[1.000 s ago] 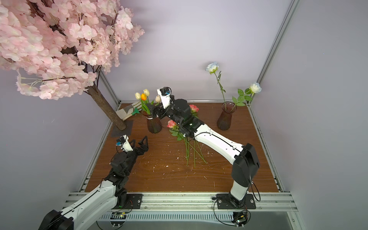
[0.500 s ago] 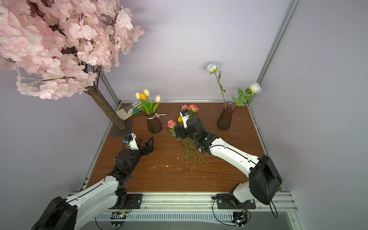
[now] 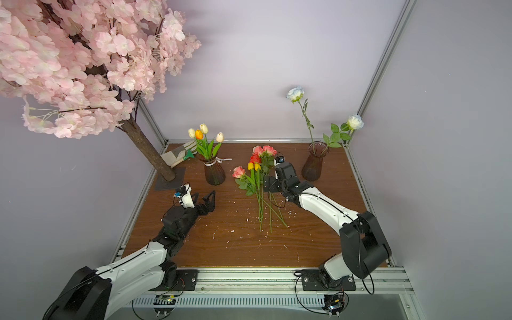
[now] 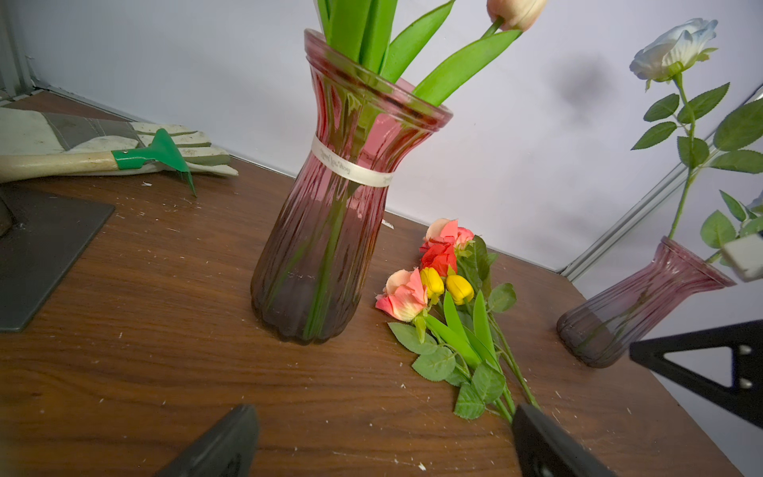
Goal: Arrange the flowers in different vases according to their variety
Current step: Pick up the flower at the center of the board.
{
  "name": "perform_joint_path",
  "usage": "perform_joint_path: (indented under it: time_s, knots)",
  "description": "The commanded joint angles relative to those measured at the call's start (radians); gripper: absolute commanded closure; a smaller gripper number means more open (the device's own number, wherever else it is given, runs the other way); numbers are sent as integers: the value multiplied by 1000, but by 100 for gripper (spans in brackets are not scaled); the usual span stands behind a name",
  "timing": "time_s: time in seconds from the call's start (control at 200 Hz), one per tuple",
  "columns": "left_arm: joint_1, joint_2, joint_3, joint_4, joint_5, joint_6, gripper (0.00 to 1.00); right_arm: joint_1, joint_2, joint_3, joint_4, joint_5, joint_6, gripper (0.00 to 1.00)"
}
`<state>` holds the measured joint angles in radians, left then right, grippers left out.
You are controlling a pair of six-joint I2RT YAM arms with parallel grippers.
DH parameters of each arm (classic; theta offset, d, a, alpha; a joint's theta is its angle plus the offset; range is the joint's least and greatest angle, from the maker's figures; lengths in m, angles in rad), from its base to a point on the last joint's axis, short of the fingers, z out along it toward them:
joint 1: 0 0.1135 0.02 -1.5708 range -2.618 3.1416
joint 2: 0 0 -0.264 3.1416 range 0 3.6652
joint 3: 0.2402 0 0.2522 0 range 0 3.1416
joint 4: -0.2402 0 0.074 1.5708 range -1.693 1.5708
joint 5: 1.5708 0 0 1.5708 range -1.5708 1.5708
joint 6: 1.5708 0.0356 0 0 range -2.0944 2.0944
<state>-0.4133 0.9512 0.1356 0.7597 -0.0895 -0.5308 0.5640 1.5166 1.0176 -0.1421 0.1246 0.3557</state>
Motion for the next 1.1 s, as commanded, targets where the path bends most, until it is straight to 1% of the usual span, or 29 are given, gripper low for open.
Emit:
perform_joint_path:
  time_s: [0.0, 0.13, 0.21, 0.325, 0.565, 0.656, 0.721, 0.786, 0.861, 0.926, 1.096]
  knots:
    - [-8, 4, 37, 8, 7, 18, 1, -5, 75, 86, -57, -12, -39, 1]
    - [-8, 2, 43, -2, 4, 22, 1, -8, 146, 117, -58, 15, -90, 14]
    - [-9, 4, 44, -6, 5, 22, 1, -10, 196, 161, -72, 10, -108, 25]
    - [-9, 6, 48, -7, 8, 18, 1, -10, 267, 242, -111, 16, -123, 37]
    - [-9, -5, 48, -14, 5, 21, 1, -20, 434, 404, -180, 38, -144, 54]
    - [-9, -2, 50, -17, 5, 21, 1, -26, 471, 445, -189, 46, -143, 61]
    - [-8, 0, 50, -17, 5, 21, 1, -34, 492, 470, -191, 45, -139, 63]
    - [-8, -2, 50, -17, 5, 23, 1, -43, 516, 503, -198, 36, -137, 71]
    - [-8, -3, 50, -17, 3, 23, 1, -54, 552, 543, -209, 24, -135, 73]
    - [-9, -6, 50, -19, 1, 25, 1, -60, 579, 576, -221, 8, -136, 77]
    - [-8, -12, 50, -23, -3, 28, 1, -65, 644, 646, -254, -15, -143, 77]
